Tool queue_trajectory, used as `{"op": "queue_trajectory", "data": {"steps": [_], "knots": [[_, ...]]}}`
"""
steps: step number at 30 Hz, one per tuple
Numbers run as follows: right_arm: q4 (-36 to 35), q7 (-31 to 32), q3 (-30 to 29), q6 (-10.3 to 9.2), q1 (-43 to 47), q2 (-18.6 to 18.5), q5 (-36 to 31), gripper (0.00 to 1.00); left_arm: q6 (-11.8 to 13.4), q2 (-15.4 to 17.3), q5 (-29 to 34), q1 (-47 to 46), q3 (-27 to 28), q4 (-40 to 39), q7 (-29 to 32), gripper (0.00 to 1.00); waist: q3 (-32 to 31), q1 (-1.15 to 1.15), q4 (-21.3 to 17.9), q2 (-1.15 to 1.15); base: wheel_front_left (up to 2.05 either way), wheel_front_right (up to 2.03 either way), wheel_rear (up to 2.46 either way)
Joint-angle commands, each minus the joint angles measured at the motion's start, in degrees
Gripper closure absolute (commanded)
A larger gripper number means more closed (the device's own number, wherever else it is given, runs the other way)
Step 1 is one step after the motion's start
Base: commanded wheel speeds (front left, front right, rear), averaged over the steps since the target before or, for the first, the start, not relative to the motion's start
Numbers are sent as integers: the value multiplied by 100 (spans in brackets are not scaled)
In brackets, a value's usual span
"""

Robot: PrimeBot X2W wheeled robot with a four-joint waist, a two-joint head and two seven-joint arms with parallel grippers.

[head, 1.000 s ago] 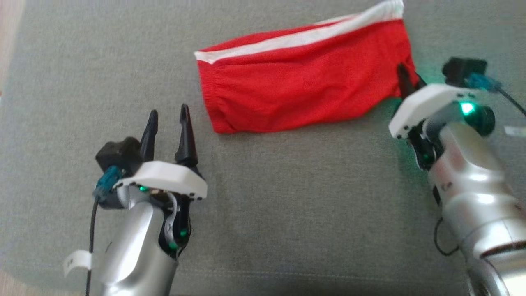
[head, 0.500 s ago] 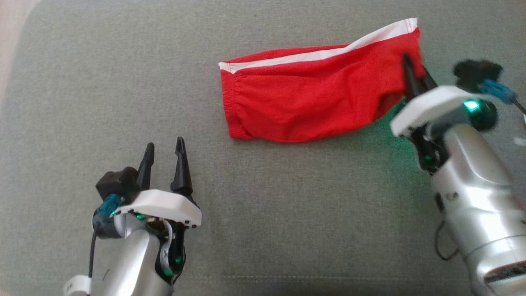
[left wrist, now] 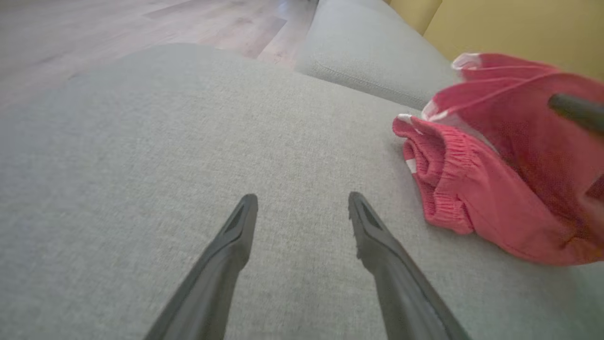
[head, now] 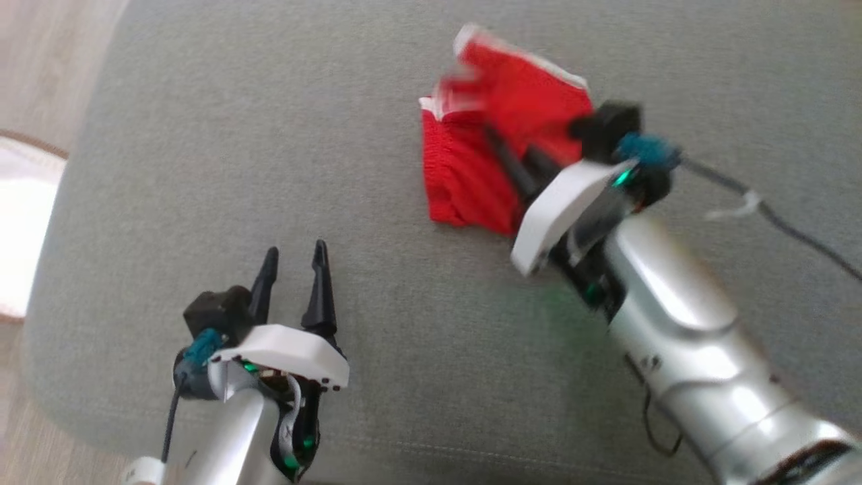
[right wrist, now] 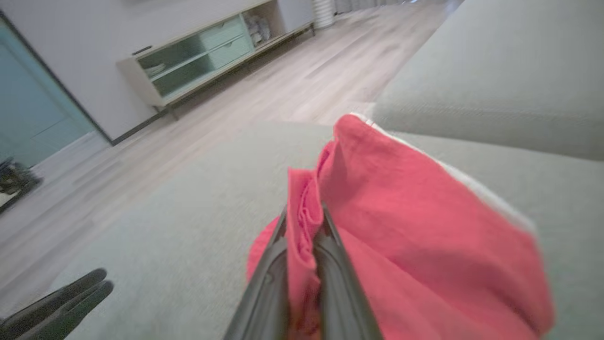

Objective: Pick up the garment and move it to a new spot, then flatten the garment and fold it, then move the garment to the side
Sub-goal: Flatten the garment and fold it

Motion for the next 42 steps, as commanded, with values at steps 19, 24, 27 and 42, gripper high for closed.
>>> {"op": "queue_trajectory", "data": {"steps": [19, 24, 27, 42], "knots": [[54, -1437, -103, 37, 540, 147, 375, 0, 87, 89, 202, -67, 426, -204, -30, 0, -134, 0, -577, 0, 0, 0, 0], [345, -1692, -965, 37, 722, 147, -191, 0, 82, 89, 413, -25, 567, -218, -30, 0, -216, 0, -812, 0, 0, 0, 0], [404, -1736, -1419, 37, 887, 147, -502, 0, 86, 89, 530, 14, 628, -232, -30, 0, -267, 0, -914, 0, 0, 0, 0], [-277, -1758, -2515, 37, 2055, 148, -1666, 0, 83, 89, 871, 349, 902, -204, -30, 0, -683, 0, -1064, 0, 0, 0, 0]]}}
